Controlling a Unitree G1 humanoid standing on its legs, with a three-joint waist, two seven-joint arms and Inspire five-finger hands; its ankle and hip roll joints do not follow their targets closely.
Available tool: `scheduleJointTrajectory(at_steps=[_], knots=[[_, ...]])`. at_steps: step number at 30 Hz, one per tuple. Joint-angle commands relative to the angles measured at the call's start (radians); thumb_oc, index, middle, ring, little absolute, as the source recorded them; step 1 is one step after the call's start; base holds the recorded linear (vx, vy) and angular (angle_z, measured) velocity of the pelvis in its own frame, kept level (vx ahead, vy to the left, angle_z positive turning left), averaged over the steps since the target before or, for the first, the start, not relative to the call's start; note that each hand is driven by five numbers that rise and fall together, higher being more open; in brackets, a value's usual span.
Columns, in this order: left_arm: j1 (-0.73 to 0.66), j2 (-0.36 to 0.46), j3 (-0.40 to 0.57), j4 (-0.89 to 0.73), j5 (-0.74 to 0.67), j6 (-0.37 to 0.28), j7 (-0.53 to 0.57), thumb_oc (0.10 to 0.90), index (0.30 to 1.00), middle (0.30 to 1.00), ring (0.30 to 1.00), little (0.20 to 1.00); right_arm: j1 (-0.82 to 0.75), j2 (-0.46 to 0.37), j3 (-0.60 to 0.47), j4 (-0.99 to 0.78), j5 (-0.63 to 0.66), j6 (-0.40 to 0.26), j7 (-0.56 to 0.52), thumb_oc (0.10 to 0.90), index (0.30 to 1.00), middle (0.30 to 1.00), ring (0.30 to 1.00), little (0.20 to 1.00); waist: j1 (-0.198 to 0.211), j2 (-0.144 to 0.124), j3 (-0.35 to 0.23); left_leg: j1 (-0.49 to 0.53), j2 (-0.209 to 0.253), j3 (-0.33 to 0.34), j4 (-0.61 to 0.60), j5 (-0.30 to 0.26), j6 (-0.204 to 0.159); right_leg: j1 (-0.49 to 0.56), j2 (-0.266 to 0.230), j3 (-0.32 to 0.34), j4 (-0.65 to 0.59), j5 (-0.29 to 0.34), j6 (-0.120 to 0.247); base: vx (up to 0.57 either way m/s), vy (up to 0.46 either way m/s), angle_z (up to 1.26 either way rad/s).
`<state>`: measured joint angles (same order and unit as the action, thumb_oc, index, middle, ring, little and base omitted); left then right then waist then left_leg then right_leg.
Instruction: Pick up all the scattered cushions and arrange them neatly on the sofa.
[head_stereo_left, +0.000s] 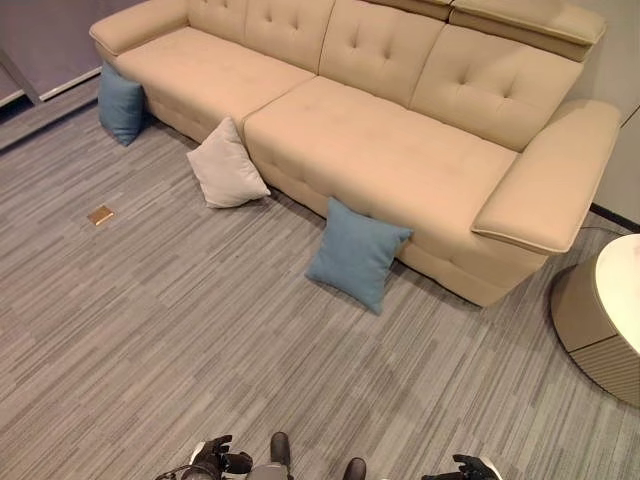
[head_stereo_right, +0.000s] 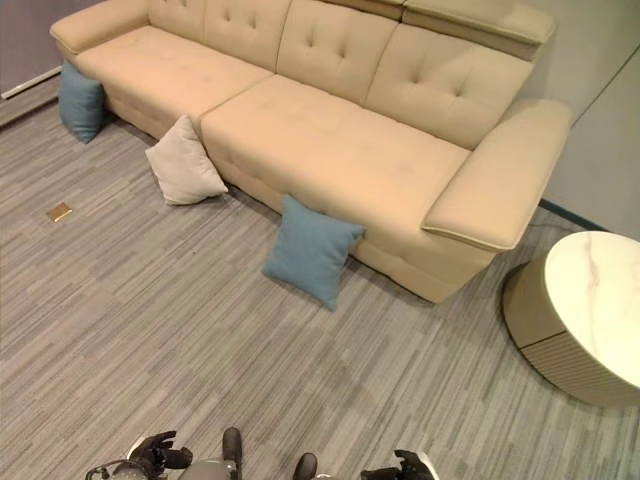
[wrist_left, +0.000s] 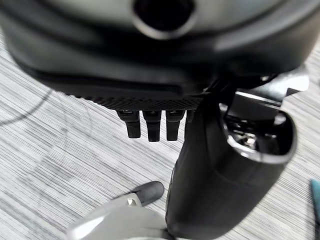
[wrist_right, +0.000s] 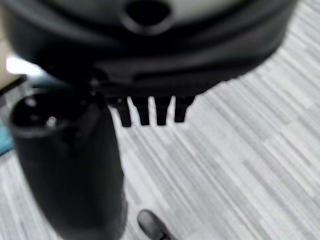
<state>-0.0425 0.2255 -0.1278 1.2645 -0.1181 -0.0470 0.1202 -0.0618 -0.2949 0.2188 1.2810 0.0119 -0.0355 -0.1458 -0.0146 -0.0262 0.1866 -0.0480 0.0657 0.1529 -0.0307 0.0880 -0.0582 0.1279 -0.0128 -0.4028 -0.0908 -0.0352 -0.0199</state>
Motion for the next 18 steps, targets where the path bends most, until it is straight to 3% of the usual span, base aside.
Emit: scheduleJointTrajectory(at_steps=[1, 3, 6, 7, 10, 11, 12, 14, 18], knots=[[-0.012, 0.006, -0.015, 0.038, -0.007, -0.019, -0.004, 0.8, 0.9, 0.9, 0.9, 0.9, -0.02, 0.001, 0.012, -0.001, -0.011, -0.003, -0.033, 0.8, 0.9, 0.9, 0.9, 0.9, 0.04, -0.05, -0.042, -0.015, -0.048, -0.025, 0.093, -0.14, 0.029, -0.007, -0.076, 0.102, 0.065, -0.056, 0.099, 0.19, 0.251, -0.08], [-0.007, 0.011, -0.011, 0.038, -0.004, -0.021, -0.002, 0.8, 0.9, 0.9, 0.9, 0.9, -0.027, 0.007, 0.021, -0.011, -0.019, -0.001, -0.034, 0.8, 0.9, 0.9, 0.9, 0.9, 0.051, -0.055, -0.049, -0.01, -0.058, -0.024, 0.088, -0.152, 0.043, -0.015, -0.09, 0.12, 0.086, -0.055, 0.111, 0.14, 0.217, -0.01], [-0.007, 0.022, -0.006, 0.03, -0.001, -0.021, -0.004, 0.8, 0.9, 0.9, 0.9, 0.9, -0.041, 0.017, 0.038, -0.027, -0.041, 0.009, -0.028, 0.8, 0.9, 0.9, 0.9, 0.9, 0.068, -0.048, -0.037, 0.012, -0.08, -0.033, 0.076, -0.172, 0.078, -0.087, -0.142, 0.146, 0.246, -0.022, 0.152, 0.08, 0.213, -0.22], [-0.007, 0.022, -0.006, 0.03, -0.001, -0.021, -0.004, 0.8, 0.9, 0.9, 0.9, 0.9, -0.041, 0.017, 0.038, -0.027, -0.041, 0.009, -0.028, 0.8, 0.9, 0.9, 0.9, 0.9, 0.068, -0.048, -0.04, 0.008, -0.08, -0.033, 0.076, -0.17, 0.078, -0.09, -0.141, 0.146, 0.245, -0.02, 0.152, 0.04, 0.137, -0.22], [-0.011, 0.034, -0.004, 0.026, 0.0, -0.02, 0.0, 0.8, 0.9, 0.9, 0.9, 0.9, -0.056, 0.018, 0.051, -0.045, -0.051, 0.013, -0.029, 0.8, 0.9, 0.9, 0.9, 0.9, 0.064, -0.03, -0.017, 0.031, -0.088, -0.05, 0.06, -0.173, 0.104, -0.181, -0.175, 0.172, 0.409, 0.046, 0.17, 0.07, 0.176, -0.11], [-0.01, 0.038, -0.004, 0.028, 0.002, -0.022, 0.002, 0.8, 0.9, 0.9, 0.9, 0.9, -0.056, 0.018, 0.053, -0.052, -0.049, 0.01, -0.027, 0.8, 0.9, 0.9, 0.9, 0.9, 0.056, -0.022, -0.011, 0.05, -0.09, -0.062, 0.048, -0.173, 0.108, -0.209, -0.164, 0.187, 0.442, 0.041, 0.157, 0.2, 0.172, 0.0], [-0.01, 0.041, -0.003, 0.026, 0.004, -0.025, 0.006, 0.8, 0.9, 0.9, 0.9, 0.9, -0.058, 0.015, 0.056, -0.049, -0.049, 0.012, -0.027, 0.8, 0.9, 0.9, 0.9, 0.9, 0.042, -0.014, -0.005, 0.088, -0.098, -0.088, 0.02, -0.173, 0.11, -0.243, -0.122, 0.215, 0.438, 0.011, 0.138, 0.24, 0.133, -0.07], [-0.015, 0.044, -0.003, 0.027, 0.007, -0.024, 0.005, 0.8, 0.9, 0.9, 0.9, 0.9, -0.058, 0.012, 0.056, -0.047, -0.045, 0.013, -0.026, 0.8, 0.9, 0.9, 0.9, 0.9, 0.035, -0.015, -0.008, 0.107, -0.106, -0.098, 0.004, -0.175, 0.107, -0.251, -0.1, 0.212, 0.367, 0.0, 0.133, 0.22, 0.033, 0.03], [-0.021, 0.041, -0.01, 0.034, 0.013, -0.027, 0.004, 0.8, 0.9, 0.9, 0.9, 0.9, -0.047, 0.005, 0.042, -0.052, -0.012, 0.01, -0.023, 0.8, 0.9, 0.9, 0.9, 0.9, -0.009, -0.027, 0.011, 0.172, -0.139, -0.165, -0.004, -0.209, 0.107, -0.324, -0.007, 0.249, 0.229, 0.051, 0.135, 0.26, -0.017, 0.33]])
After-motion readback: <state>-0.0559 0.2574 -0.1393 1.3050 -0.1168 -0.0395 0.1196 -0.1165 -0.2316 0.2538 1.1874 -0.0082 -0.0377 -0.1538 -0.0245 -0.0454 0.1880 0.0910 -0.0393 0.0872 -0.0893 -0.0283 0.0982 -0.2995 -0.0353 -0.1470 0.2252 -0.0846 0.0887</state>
